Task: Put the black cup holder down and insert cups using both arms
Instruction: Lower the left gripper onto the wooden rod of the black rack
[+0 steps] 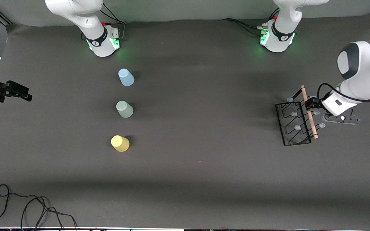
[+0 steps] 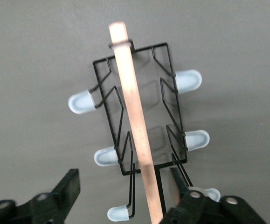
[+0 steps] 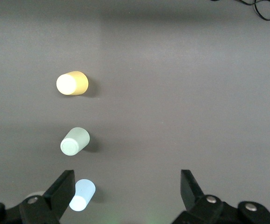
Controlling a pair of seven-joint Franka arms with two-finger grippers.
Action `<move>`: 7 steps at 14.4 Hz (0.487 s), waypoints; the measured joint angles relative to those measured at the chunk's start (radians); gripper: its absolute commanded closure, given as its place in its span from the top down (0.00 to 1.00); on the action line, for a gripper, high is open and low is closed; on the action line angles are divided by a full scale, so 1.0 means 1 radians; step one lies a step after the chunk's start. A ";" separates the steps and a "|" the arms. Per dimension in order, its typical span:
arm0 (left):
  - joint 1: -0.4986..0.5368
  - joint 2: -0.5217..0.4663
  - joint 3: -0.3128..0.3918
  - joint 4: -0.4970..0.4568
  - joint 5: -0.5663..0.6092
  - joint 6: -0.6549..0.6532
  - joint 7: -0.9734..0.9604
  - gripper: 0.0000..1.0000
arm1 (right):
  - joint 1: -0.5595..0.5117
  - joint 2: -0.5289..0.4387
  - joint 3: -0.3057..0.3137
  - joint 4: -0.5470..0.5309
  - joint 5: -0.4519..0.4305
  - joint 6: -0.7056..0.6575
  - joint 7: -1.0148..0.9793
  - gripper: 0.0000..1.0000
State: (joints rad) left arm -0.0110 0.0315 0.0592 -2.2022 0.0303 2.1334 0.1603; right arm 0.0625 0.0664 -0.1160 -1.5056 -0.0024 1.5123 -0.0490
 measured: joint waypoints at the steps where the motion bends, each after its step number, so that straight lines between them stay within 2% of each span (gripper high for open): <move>1: 0.000 -0.002 -0.001 -0.009 0.000 0.001 0.000 0.74 | 0.000 0.004 0.000 0.000 0.000 -0.002 0.000 1.00; 7: -0.003 -0.006 -0.006 -0.024 0.000 -0.016 -0.001 0.71 | 0.000 0.018 0.002 0.000 0.000 -0.003 0.000 1.00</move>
State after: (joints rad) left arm -0.0144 0.0259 0.0535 -2.2265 0.0304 2.1179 0.1595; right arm 0.0626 0.0845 -0.1138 -1.5056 -0.0024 1.5095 -0.0491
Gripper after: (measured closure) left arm 0.260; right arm 0.000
